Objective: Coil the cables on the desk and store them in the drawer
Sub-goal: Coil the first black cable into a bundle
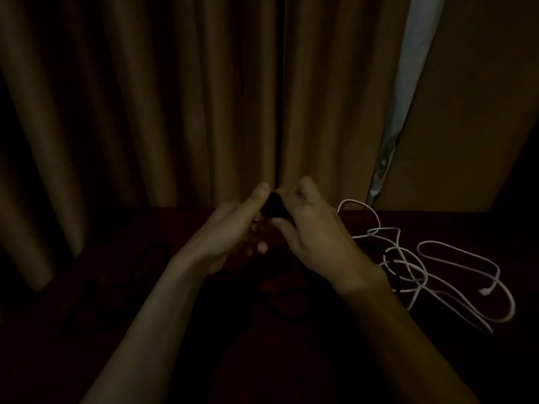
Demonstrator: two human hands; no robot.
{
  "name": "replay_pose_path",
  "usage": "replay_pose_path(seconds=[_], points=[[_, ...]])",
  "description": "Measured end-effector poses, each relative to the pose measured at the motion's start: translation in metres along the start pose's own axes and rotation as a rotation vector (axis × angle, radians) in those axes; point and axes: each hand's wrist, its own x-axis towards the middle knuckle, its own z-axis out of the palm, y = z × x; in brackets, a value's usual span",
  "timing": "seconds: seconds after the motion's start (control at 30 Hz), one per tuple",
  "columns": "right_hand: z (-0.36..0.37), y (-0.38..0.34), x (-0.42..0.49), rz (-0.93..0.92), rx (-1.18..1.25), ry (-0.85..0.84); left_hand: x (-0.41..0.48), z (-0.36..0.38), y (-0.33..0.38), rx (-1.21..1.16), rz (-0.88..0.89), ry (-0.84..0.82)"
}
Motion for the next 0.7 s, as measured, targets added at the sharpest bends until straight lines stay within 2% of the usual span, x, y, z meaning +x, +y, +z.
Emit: replay_pose_path(seconds=[0.1, 0.2, 0.3, 0.4, 0.53, 0.7], points=[[0.003, -0.004, -0.001, -0.096, -0.006, -0.066, -0.001, -0.003, -0.003, 0.078, 0.014, -0.051], [0.008, -0.001, 0.0, -0.124, 0.035, 0.005, 0.0, -0.004, -0.005, 0.017, 0.102, -0.089], [0.007, -0.002, 0.003, 0.015, 0.264, 0.086, 0.0, -0.002, -0.003, 0.015, 0.193, -0.058], [0.001, -0.007, 0.005, 0.169, 0.575, 0.09, -0.001, 0.005, 0.0, 0.0, 0.249, -0.016], [-0.008, -0.004, 0.004, 0.199, 0.853, 0.081, 0.0, 0.014, 0.0, 0.003, 0.285, 0.023], [-0.017, -0.001, 0.001, 0.219, 1.026, 0.009, 0.005, 0.012, -0.003, -0.067, 0.324, 0.187]])
